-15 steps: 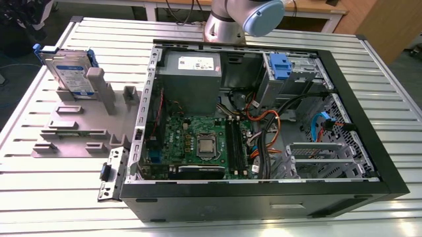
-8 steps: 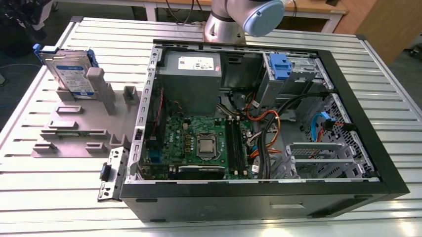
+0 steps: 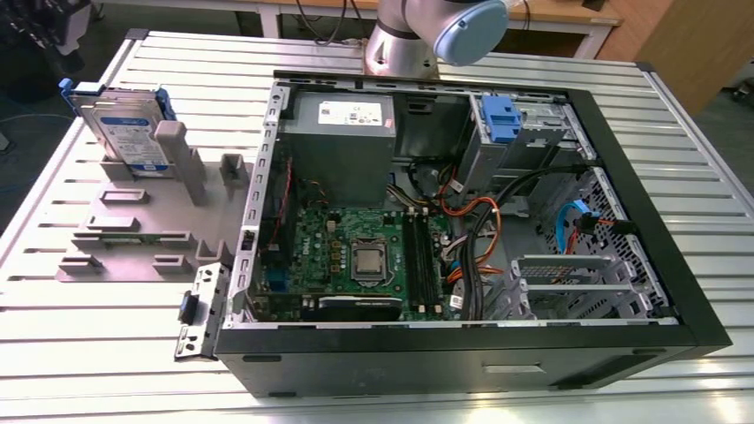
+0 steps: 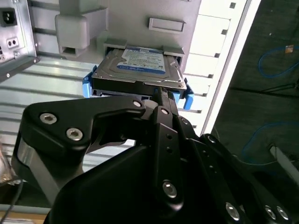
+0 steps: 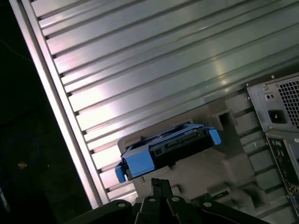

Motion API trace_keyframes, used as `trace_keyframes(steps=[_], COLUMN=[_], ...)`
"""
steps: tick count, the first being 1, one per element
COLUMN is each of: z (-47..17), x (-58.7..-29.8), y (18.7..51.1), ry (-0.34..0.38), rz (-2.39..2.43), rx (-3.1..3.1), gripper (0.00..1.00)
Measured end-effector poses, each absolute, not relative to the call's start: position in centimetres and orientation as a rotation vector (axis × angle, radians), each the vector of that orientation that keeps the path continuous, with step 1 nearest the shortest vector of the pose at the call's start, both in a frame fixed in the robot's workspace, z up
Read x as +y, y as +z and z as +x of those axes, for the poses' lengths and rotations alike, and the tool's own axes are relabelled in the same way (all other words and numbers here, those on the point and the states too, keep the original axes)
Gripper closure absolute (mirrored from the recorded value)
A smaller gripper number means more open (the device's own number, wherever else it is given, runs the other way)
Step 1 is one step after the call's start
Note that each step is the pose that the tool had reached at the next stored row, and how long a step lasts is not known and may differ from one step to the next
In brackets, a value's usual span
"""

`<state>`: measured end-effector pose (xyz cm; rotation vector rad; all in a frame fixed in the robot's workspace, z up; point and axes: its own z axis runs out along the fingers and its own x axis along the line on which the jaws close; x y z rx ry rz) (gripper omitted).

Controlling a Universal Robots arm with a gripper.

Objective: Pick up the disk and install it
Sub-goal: 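Pick up the disk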

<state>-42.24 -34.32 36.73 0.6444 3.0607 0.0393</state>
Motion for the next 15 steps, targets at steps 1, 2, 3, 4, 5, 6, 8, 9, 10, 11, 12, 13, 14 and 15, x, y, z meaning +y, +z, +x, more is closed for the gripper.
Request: trace_keyframes(steps=[1, 2, 3, 4, 5, 6, 8, 9, 10, 11, 12, 13, 14, 15], z=[-42.24, -42.24, -42.24, -42.24, -42.24, -42.24, -42.24, -42.24, -42.24, -42.24, -42.24, -42.24, -42.24, -42.24], x=[-34.32, -34.32, -34.32, -34.32, -34.32, -34.32, -34.32, -34.32, -34.32, -34.32, -34.32, -34.32, -34.32, -34.32], y=[36.73, 36.73, 36.72, 36.72, 36.72, 36.72, 36.72, 36.72, 36.72, 36.72, 36.72, 36.72, 36.72, 36.72], ry=[0.039, 0.039, 0.039, 0.039, 0.039, 0.039, 0.039, 0.039, 0.039, 0.039, 0.039, 0.039, 0.039, 0.039], rz=[0.672, 0.697, 0.716, 0.721, 0.722, 0.723, 0.725, 0.725, 0.726, 0.726, 0.726, 0.727, 0.727, 0.728], rx=[3.055, 3.049, 3.044, 3.043, 3.043, 3.042, 3.042, 3.042, 3.042, 3.042, 3.042, 3.042, 3.041, 3.041], gripper=[0.89, 0.89, 0.89, 0.89, 0.89, 0.89, 0.89, 0.89, 0.89, 0.89, 0.89, 0.89, 0.89, 0.89])
